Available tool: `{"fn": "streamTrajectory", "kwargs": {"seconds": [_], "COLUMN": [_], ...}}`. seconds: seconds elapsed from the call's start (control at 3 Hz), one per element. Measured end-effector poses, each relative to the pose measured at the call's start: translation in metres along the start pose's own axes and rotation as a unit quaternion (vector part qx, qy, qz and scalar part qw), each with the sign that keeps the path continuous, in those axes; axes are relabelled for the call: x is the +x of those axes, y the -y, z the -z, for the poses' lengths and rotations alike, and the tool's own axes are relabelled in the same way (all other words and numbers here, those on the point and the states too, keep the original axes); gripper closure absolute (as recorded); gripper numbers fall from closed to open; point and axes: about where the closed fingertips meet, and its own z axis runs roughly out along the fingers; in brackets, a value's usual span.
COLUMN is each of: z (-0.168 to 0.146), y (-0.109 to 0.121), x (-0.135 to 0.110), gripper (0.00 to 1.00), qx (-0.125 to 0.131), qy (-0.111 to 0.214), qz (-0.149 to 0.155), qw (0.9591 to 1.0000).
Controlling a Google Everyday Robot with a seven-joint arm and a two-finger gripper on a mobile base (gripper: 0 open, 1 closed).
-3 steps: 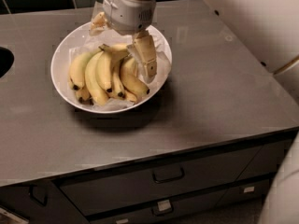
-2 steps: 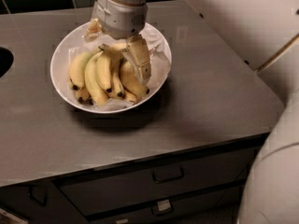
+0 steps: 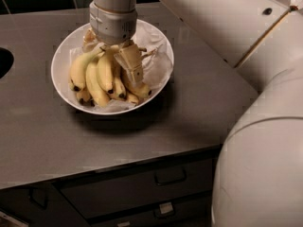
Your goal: Pick banana from white bowl
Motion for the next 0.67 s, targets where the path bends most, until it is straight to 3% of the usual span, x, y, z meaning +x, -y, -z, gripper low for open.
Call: {"fn": "streamTrajectory", "kwargs": {"seconds": [0.67], "z": [-0.0073], "y": [0.0012], "x": [0.002], "gripper": [0.22], "qx": [-0.01], "qy": [-0.002], "qz": [-0.002], "qw": [0.9999]}}
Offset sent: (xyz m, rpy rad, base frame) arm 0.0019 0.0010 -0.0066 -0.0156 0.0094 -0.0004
